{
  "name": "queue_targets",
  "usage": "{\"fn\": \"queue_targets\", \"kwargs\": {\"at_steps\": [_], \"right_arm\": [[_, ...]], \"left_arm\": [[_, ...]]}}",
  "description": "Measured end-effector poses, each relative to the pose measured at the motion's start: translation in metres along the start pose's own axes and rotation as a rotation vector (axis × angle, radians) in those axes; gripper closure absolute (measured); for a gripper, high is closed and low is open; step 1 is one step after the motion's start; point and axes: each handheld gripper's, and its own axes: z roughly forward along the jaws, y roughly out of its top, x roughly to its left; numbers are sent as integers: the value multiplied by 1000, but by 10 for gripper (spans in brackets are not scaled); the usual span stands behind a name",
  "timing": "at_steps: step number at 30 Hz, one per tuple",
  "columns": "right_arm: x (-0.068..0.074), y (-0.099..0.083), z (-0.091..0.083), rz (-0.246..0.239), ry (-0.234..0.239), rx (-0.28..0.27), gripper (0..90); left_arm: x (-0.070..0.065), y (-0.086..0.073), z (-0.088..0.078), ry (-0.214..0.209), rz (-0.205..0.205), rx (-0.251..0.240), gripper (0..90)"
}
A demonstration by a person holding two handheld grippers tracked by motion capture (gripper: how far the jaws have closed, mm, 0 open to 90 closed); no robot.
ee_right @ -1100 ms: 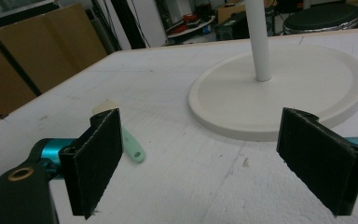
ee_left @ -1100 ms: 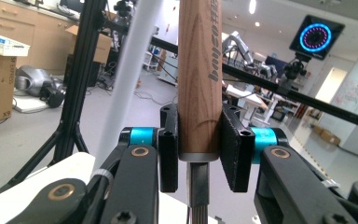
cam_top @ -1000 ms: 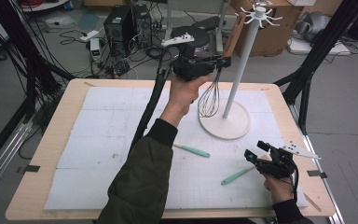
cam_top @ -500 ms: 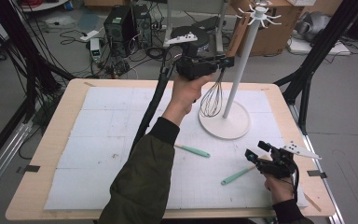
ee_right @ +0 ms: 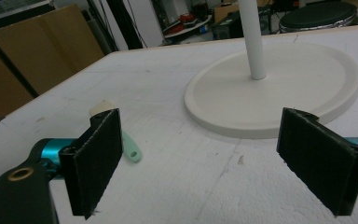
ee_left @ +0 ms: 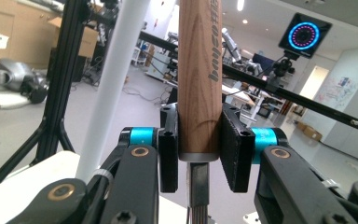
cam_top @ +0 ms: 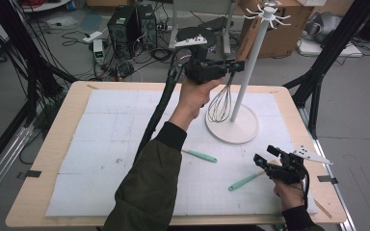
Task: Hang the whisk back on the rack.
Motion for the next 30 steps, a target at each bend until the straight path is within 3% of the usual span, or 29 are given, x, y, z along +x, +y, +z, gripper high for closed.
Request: {"fn": "queue_targets", "kwargs": {"at_steps": [21, 26, 30], "right_arm": [[1, 0, -2, 2, 7, -3, 136], [-1, 0, -2, 1, 6, -5, 136], [0, 0, -3, 3, 10, -6, 136]], "left_arm": [[10, -8, 10, -15, -41, 0, 709], [12, -11, 15, 9, -19, -2, 707], [13, -12, 17, 6, -30, -4, 703]]}}
